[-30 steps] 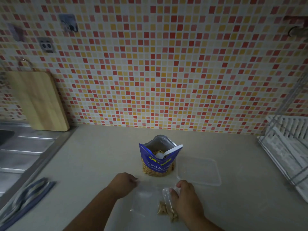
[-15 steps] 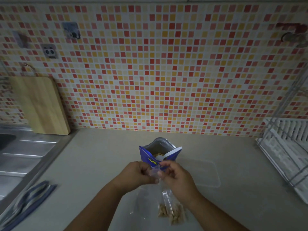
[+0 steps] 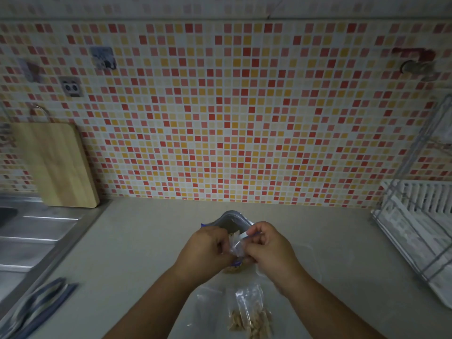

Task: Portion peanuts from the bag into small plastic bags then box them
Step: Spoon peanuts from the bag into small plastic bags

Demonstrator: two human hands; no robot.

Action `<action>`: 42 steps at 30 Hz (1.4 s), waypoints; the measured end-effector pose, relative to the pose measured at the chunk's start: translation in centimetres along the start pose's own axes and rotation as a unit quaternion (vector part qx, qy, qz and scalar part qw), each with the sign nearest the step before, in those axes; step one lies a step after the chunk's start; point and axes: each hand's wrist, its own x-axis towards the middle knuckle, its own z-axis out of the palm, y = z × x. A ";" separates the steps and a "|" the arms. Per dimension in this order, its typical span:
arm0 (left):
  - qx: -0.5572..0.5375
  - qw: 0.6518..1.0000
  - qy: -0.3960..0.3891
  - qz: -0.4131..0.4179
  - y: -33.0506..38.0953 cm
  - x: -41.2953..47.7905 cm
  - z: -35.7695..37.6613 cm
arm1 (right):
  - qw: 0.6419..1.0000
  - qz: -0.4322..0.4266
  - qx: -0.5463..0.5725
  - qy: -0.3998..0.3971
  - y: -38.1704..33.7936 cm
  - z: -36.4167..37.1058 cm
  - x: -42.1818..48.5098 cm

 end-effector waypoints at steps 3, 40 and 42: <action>0.009 1.000 0.012 0.006 0.1 0.1 -0.2 | 0.997 -0.032 -0.066 0.011 -0.2 -0.1 0.1; -0.072 0.974 -0.050 -0.207 -3.3 3.1 -1.2 | 0.784 -0.028 -0.610 -0.113 -5.6 0.1 7.1; -0.076 0.973 -0.054 -0.213 -3.4 3.2 -1.2 | 0.788 -0.060 -0.604 -0.104 -5.9 -0.1 6.7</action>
